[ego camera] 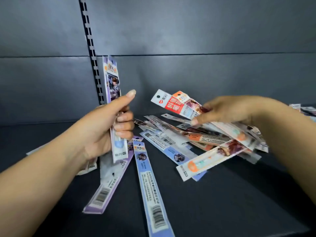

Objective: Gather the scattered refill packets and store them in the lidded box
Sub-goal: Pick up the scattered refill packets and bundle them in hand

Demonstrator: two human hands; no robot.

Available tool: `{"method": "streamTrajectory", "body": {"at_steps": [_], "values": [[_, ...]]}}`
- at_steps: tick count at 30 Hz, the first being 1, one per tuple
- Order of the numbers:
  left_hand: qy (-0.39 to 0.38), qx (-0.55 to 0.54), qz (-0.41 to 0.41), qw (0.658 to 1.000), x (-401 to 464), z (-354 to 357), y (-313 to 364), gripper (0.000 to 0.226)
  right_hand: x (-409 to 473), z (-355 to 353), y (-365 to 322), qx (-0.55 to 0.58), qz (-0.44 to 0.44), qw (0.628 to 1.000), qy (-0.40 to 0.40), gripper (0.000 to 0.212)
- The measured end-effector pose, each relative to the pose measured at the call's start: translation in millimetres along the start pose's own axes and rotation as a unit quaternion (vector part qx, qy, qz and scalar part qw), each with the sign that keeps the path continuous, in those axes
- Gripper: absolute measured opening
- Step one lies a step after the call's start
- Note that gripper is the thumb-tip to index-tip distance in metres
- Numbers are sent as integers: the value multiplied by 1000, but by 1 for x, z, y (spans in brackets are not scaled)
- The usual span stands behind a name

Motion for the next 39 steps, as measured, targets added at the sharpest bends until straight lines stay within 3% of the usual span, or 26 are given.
{"method": "streamTrajectory", "body": {"at_steps": [1,3,6,8,10,12,15,16,19,23,28,31,35,39], "values": [[-6,8,3,1000,-1,0,0,45,4,-13,1,15,-9,998,68,33],[-30,28,4,999,-5,7,-2,50,6,-34,3,166,-40,963,206,20],[-52,36,-7,998,-10,18,-6,35,3,-43,1,425,-110,861,258,7],[-38,35,-10,999,-10,18,-5,23,-6,-53,2,449,-145,825,312,7],[-22,29,1,999,-10,14,-1,23,-19,-69,2,377,-164,824,389,10],[-22,13,12,1000,-10,11,2,32,-21,-72,9,396,-157,807,408,13],[-42,3,27,999,-11,13,5,55,-10,-54,24,576,-117,725,359,23],[-43,2,33,998,-10,13,5,56,-6,-49,25,593,-106,718,350,25],[-21,3,50,999,-8,13,5,41,2,-29,2,611,-110,735,274,29],[7,-29,52,998,-6,12,4,31,3,24,-57,577,-123,803,87,41],[-13,-6,71,997,-16,25,10,27,-6,74,-103,564,-180,803,-74,42],[12,45,86,995,-20,24,14,25,-8,91,-112,500,-206,835,-97,42],[50,-32,142,988,-18,9,30,22,-9,88,-104,394,-199,888,-127,48],[81,-95,258,958,-27,-10,60,39,4,23,-58,233,-180,955,25,17]]}}
Point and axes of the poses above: each hand's wrist, its own x-axis towards the middle knuckle, its own z-axis out of the palm, y = z × x, the point moved 9 cm from there along x, towards the middle knuckle, and after that the axes turned 3 degrees about -z, right-handed, at the moved point
